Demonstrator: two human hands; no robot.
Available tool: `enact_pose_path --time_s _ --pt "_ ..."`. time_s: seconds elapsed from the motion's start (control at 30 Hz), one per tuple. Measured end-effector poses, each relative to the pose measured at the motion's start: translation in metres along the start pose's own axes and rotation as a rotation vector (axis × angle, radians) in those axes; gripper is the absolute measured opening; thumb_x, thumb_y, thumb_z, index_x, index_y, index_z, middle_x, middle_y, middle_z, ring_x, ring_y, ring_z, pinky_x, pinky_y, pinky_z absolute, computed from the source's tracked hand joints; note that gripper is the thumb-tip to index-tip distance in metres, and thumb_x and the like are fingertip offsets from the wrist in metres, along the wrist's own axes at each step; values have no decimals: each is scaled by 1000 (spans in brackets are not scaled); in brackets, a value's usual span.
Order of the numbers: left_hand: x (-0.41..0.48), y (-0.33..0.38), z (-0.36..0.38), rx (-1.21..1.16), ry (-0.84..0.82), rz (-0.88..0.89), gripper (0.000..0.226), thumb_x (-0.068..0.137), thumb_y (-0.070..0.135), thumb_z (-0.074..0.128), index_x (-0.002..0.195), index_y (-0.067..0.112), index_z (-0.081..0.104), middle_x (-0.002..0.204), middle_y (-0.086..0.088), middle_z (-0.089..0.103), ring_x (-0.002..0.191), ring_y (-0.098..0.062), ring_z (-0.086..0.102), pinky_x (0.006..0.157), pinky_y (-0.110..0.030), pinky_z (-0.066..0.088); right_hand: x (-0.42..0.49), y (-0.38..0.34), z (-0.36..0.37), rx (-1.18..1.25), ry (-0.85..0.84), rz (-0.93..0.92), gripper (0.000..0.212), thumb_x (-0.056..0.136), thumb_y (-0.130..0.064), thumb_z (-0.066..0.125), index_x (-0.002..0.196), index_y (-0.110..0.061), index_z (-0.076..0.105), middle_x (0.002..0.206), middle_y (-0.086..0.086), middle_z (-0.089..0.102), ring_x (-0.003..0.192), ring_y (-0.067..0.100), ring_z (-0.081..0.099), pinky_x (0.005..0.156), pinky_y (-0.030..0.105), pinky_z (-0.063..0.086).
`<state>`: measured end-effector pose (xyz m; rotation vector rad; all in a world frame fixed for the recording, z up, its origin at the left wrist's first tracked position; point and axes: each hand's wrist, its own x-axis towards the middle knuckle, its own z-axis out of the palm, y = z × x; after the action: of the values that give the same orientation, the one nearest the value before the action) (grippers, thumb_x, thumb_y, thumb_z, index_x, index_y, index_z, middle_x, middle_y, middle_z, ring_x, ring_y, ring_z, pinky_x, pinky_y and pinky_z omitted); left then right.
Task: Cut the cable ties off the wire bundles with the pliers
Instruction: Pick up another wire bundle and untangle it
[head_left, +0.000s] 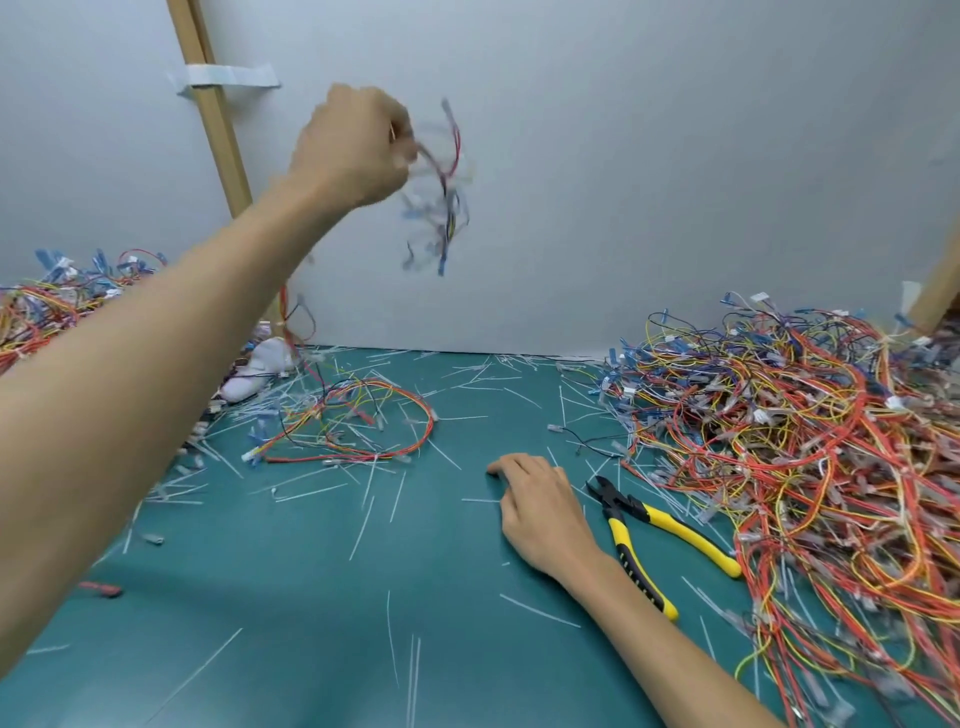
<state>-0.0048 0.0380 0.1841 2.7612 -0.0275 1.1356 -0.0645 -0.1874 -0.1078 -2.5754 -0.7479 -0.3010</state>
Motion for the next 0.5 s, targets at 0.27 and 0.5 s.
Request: enact_pose_path --time_s 0.27,0.5 --pt "-49 24 22 -385 -336 -248 18 88 22 63 83 7 72 70 -9 63 46 -14 52 48 -21 46 -1 -12 -22 362 437 42 19 95 -12 54 85 -20 69 88 -13 67 89 8 57 82 28 45" --pt "-107 74 17 -1430 -787 -507 25 103 24 41 104 6 58 100 -9 63 89 -21 59 79 -32 54 22 -53 -89 1278 107 249 52 84 -59 46 107 -19 70 100 0 74 89 17 70 66 33 56"
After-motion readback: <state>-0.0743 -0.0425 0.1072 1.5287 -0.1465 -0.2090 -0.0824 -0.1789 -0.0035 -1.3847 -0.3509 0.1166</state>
